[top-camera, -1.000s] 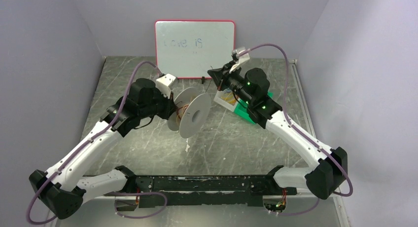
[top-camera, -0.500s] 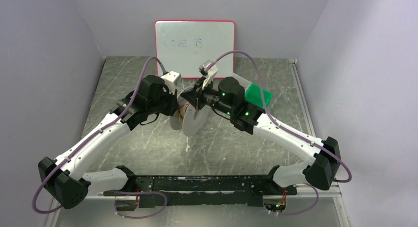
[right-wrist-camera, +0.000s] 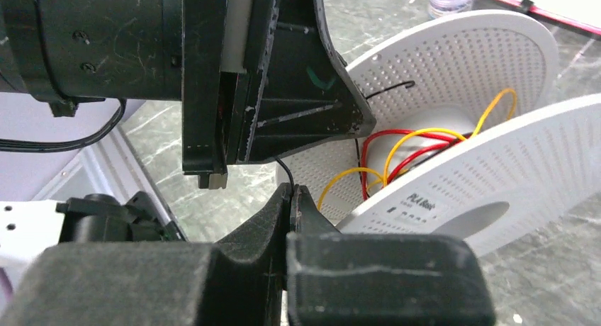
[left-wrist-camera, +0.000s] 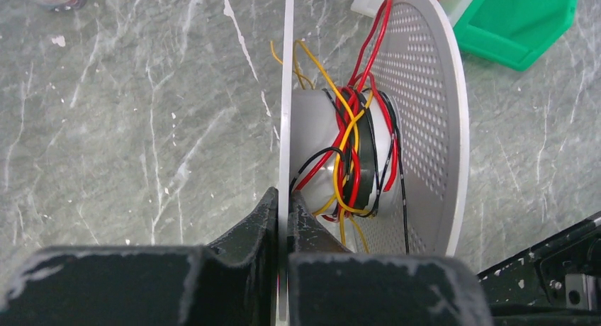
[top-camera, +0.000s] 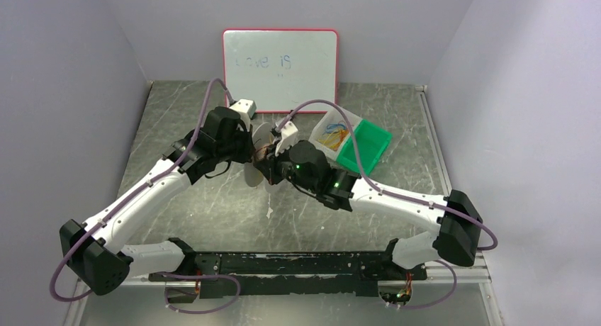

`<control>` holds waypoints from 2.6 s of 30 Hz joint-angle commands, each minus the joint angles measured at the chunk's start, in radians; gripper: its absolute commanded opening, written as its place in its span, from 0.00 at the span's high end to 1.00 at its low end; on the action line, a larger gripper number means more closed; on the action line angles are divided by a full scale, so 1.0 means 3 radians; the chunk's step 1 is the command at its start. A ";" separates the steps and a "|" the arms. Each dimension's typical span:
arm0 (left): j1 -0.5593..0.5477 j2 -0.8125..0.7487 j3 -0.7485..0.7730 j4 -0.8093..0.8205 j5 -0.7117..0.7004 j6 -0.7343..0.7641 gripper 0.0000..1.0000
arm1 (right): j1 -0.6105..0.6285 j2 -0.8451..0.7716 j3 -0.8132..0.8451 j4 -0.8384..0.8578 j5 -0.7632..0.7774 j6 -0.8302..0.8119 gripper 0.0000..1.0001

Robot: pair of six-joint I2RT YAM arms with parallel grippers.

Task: Wrap the cables

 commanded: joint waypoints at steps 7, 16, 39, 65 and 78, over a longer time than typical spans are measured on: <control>-0.0008 -0.0109 -0.0102 0.0682 -0.0061 -0.0714 0.93 | 0.0476 0.0191 -0.0193 -0.0014 0.1458 0.0175 1.00; 0.0115 -0.0173 -0.0316 0.0977 0.0250 -0.1094 0.93 | 0.0894 0.0538 -0.0270 -0.0018 0.2499 0.0145 1.00; 0.0709 -0.0275 -0.1485 0.2279 0.1572 -0.2284 0.93 | 0.1252 0.1211 -0.0517 -0.0544 0.3732 0.0112 1.00; 0.1051 0.0931 -0.1792 0.3163 0.2715 -0.2259 0.80 | 0.0959 0.1860 -0.0694 -0.0467 0.3832 -0.0258 0.92; 0.1121 0.1104 -0.1731 0.3014 0.2733 -0.2044 0.72 | 0.0861 0.1951 -0.0628 -0.0523 0.3853 -0.0206 0.68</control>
